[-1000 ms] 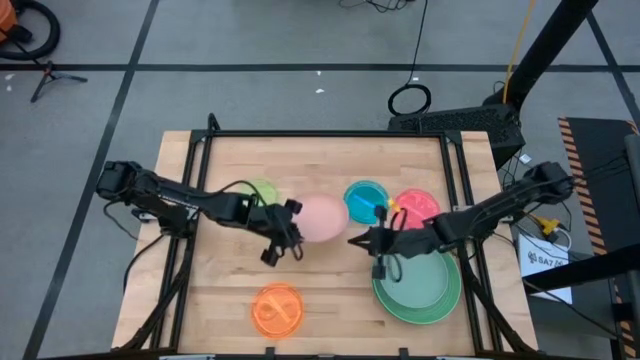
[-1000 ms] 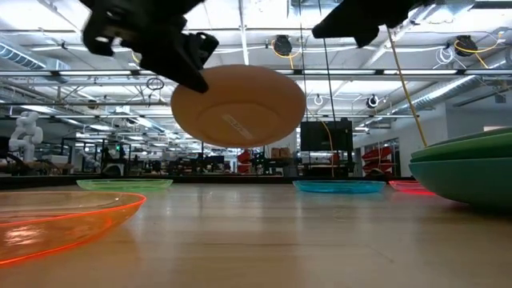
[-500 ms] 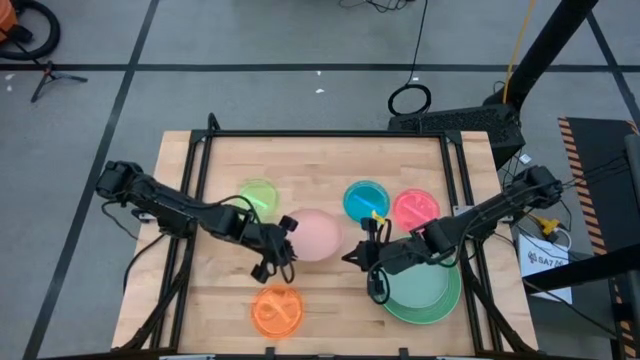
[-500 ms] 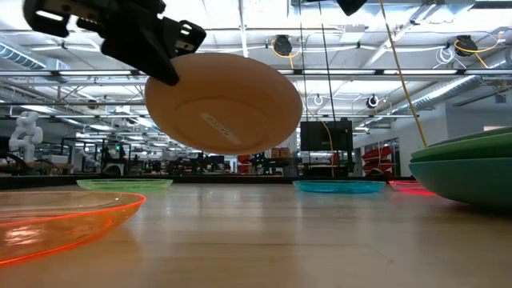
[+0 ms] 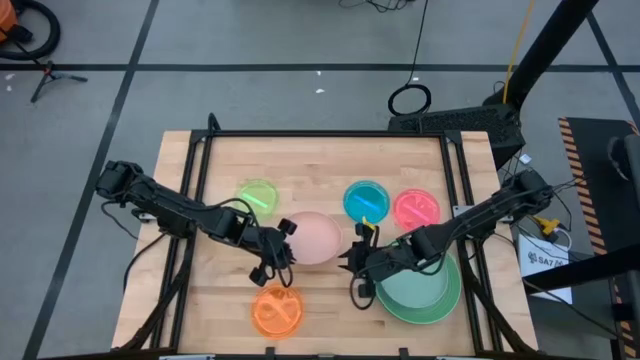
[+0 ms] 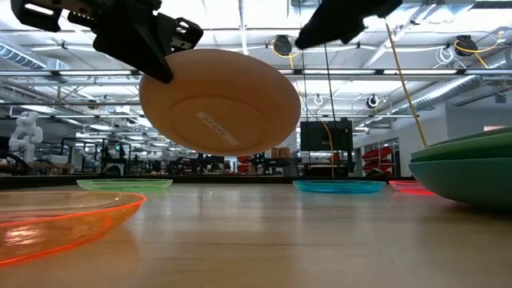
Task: Stack plastic plates
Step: Stack the light pink plate on top of the light blue plate
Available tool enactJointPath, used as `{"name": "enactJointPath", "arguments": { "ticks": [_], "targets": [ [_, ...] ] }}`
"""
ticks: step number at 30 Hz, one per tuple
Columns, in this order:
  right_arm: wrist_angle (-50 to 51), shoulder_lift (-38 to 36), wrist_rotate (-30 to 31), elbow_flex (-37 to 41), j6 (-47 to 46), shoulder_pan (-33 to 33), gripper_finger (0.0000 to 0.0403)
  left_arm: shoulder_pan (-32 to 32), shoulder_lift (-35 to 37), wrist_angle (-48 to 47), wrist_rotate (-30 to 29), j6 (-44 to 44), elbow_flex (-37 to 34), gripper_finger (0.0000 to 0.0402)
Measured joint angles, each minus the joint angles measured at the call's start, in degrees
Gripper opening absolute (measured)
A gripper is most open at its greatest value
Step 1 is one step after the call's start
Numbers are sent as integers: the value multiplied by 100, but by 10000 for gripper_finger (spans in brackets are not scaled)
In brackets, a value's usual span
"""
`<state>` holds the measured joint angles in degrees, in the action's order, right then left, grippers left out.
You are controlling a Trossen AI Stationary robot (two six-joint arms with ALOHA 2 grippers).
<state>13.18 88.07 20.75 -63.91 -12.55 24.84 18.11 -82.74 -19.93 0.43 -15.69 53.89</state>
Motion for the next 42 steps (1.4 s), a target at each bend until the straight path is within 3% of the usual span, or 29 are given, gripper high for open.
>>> {"name": "enactJointPath", "arguments": {
  "ticks": [5,10,20,32,42],
  "targets": [
    [-171,14,28,1,71,-107,159,2,0,50,4,60,0,13],
    [-531,125,-24,-1,442,-361,183,2,0,417,7,-142,0,13],
    [-912,558,-866,-5,655,-684,171,2,-4,353,66,-226,-7,13],
    [-869,167,-915,5,599,-714,169,-52,2,69,-17,105,-2,13],
    [-848,457,-877,5,724,-677,169,-99,4,387,-57,36,0,13]
  ]
}}
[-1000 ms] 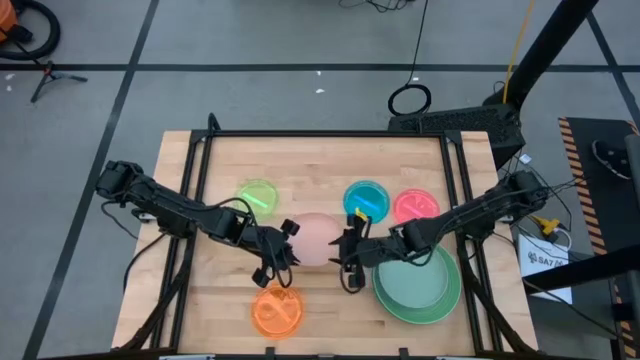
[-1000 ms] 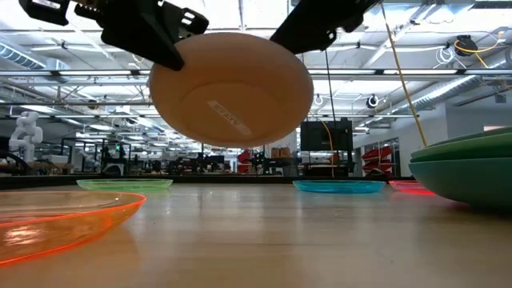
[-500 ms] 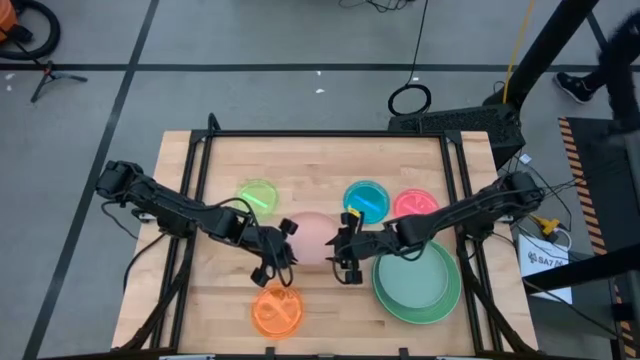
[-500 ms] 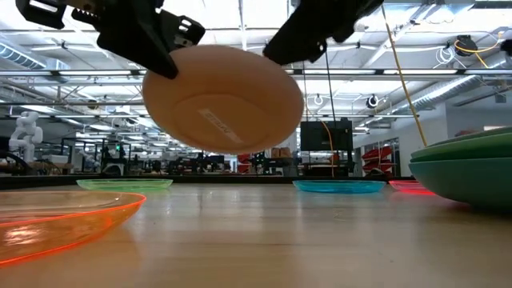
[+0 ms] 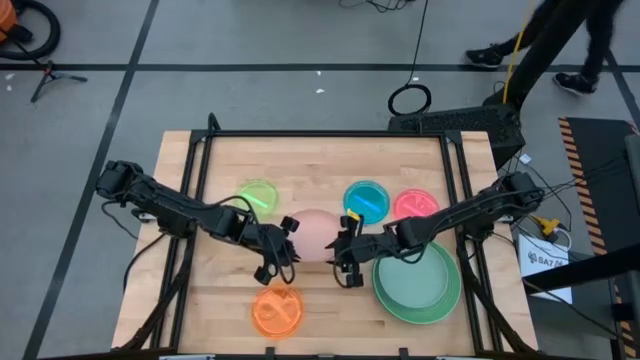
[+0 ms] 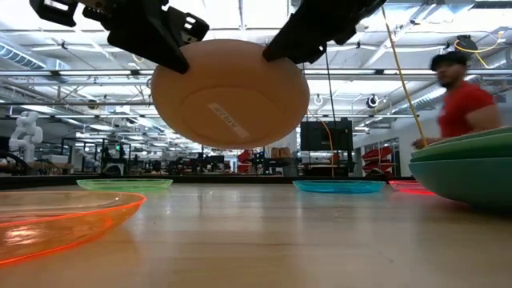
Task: Stack plastic plates
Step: Stack the light pink plate on top of the light blue plate
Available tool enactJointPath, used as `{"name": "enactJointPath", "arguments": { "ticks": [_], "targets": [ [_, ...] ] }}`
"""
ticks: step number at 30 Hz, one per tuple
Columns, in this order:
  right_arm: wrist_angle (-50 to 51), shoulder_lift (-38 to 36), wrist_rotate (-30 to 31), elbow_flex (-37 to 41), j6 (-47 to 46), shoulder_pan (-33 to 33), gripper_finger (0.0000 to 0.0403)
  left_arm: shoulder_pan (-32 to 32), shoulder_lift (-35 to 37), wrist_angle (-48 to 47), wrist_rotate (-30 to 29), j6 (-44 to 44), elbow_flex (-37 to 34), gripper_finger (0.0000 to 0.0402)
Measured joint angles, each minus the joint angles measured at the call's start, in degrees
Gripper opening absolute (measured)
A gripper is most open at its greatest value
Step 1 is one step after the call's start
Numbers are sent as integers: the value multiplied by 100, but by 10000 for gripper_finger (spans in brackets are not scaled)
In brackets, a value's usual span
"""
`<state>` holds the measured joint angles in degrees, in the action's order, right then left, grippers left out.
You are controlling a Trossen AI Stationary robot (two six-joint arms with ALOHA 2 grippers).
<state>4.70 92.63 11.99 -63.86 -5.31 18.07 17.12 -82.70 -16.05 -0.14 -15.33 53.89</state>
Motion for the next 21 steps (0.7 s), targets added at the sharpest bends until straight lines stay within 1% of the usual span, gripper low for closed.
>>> {"name": "enactJointPath", "arguments": {
  "ticks": [13,21],
  "targets": [
    [-10,12,-49,0,446,-229,169,-7,0,78,-22,136,0,13],
    [-14,12,-170,0,495,-300,169,-63,0,291,-39,212,0,13]
  ]
}}
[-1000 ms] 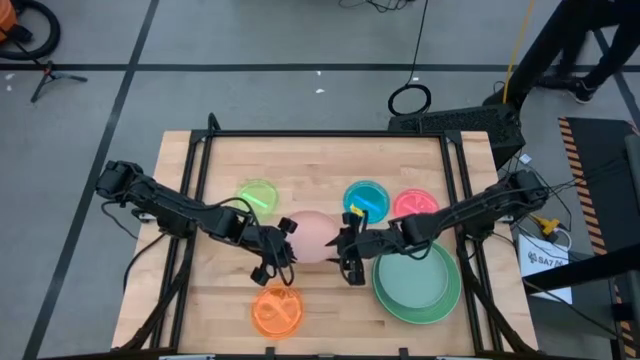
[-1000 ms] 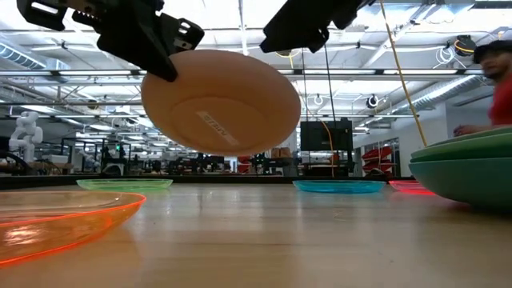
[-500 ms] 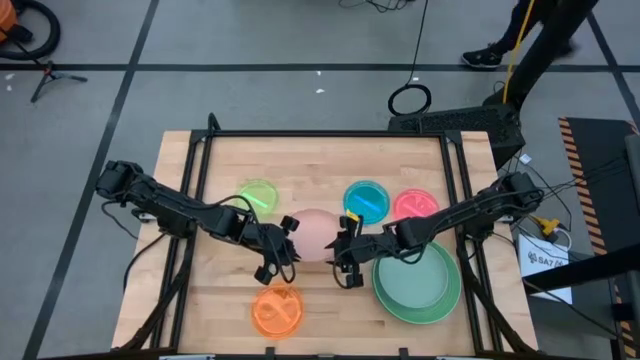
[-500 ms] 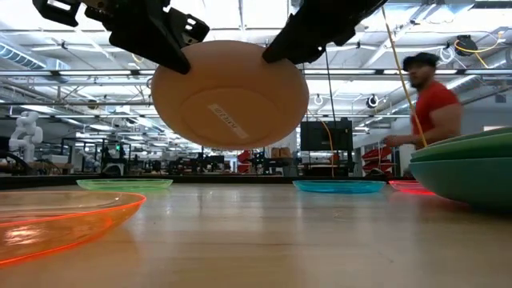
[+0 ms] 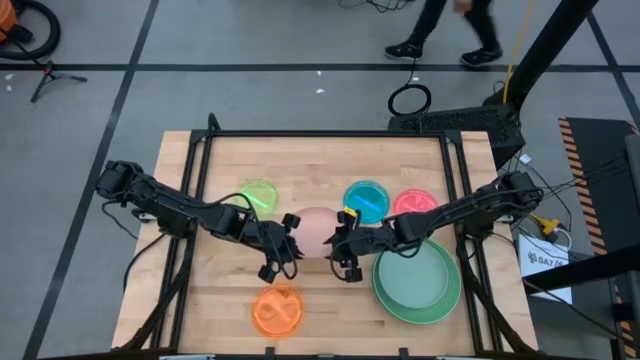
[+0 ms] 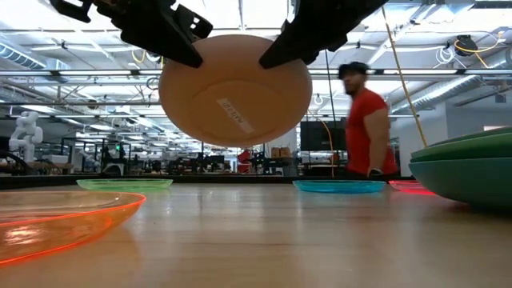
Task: Stack plastic plates
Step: Stack the light pink plate on top of the light blue plate
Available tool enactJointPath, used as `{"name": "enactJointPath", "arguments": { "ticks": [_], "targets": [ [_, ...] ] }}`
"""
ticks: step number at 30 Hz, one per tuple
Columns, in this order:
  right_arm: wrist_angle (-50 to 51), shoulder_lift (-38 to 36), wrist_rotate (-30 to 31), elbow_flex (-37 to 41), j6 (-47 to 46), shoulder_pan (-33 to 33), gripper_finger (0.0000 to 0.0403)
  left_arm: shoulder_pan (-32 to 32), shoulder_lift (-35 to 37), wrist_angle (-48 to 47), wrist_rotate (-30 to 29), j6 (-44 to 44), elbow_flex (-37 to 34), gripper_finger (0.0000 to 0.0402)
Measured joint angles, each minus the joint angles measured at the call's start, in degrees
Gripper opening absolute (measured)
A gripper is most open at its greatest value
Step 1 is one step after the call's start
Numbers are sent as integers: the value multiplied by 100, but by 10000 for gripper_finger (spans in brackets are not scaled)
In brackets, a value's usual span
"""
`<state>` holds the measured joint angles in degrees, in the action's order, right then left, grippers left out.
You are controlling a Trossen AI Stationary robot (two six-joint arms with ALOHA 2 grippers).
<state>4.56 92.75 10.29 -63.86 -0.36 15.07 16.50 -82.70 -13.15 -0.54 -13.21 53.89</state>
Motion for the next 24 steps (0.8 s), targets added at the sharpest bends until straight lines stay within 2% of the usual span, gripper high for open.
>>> {"name": "enactJointPath", "arguments": {
  "ticks": [9,14,20,24],
  "targets": [
    [6,0,-8,0,21,0,157,-1,0,4,9,4,0,13],
    [4,0,-150,-2,21,0,109,2,0,8,7,20,0,26],
    [28,0,-339,-2,272,22,19,-4,0,177,-161,7,5,51],
    [17,0,-317,-2,310,59,14,-30,21,168,-270,18,7,72]
  ]
}}
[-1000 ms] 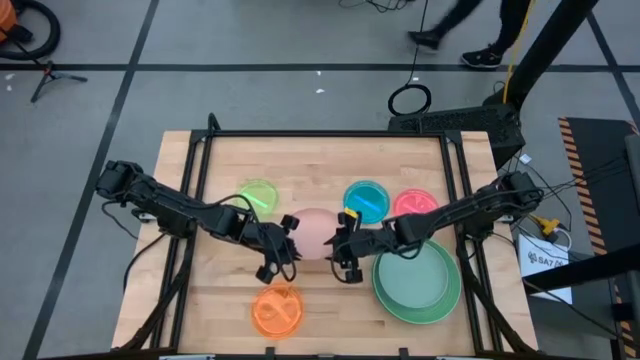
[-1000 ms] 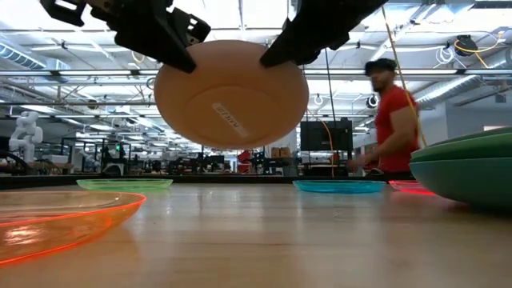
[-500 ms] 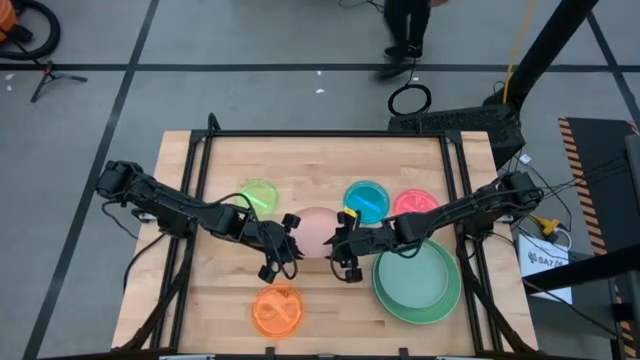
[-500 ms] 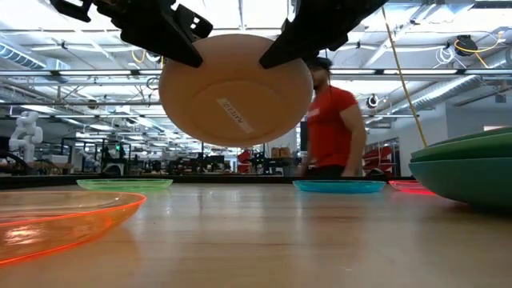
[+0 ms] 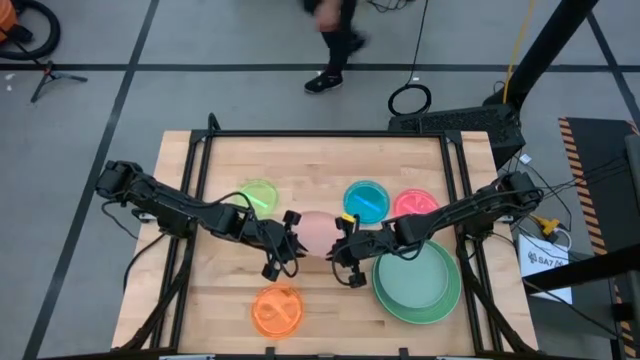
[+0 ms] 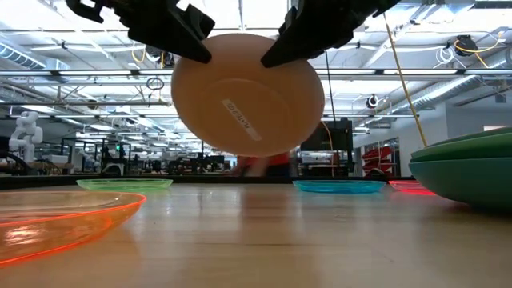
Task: Stack plastic plates
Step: Stack the light pink plate on top of the light blue plate
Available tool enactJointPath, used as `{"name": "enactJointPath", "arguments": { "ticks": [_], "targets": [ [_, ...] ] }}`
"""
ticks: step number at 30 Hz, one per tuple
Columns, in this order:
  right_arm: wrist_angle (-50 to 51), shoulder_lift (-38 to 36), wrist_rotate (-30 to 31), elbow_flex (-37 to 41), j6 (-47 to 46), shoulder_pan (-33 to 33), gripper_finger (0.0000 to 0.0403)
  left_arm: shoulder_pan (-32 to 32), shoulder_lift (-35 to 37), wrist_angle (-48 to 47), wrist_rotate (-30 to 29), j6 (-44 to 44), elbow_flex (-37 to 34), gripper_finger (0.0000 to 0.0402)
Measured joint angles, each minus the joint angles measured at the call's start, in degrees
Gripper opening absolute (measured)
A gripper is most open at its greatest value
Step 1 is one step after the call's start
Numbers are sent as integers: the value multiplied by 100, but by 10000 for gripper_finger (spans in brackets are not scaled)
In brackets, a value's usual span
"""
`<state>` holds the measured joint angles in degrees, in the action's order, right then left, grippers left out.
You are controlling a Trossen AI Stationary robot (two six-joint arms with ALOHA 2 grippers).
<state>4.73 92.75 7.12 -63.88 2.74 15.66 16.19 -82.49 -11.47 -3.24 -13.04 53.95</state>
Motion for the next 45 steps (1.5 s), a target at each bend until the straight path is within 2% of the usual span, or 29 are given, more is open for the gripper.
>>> {"name": "enactJointPath", "arguments": {
  "ticks": [6,16,23,25,30,35,40,45],
  "targets": [
    [250,-49,124,-4,-61,-11,7,-91,267,-271,-395,-77,0,104],
    [892,-111,675,-11,-98,15,7,-394,856,-711,-474,94,0,161],
    [2666,-154,1268,-887,-409,406,7,-659,1152,-1652,-481,218,0,179],
    [3122,-155,1269,-1197,-578,519,7,-727,1172,-1974,-481,376,0,179],
    [4532,-155,1252,-1727,-1567,836,7,-803,1175,-2580,-488,769,-2,179],
    [5426,-162,1137,-1883,-2728,1289,7,-794,1175,-2634,-488,1013,-2,179],
    [5820,-160,474,-1904,-3923,1745,7,-796,1175,-2569,-488,1206,-2,179],
    [5890,-160,487,-1904,-4675,2207,9,-786,1175,-2331,-488,1106,-2,179]
  ]
}}
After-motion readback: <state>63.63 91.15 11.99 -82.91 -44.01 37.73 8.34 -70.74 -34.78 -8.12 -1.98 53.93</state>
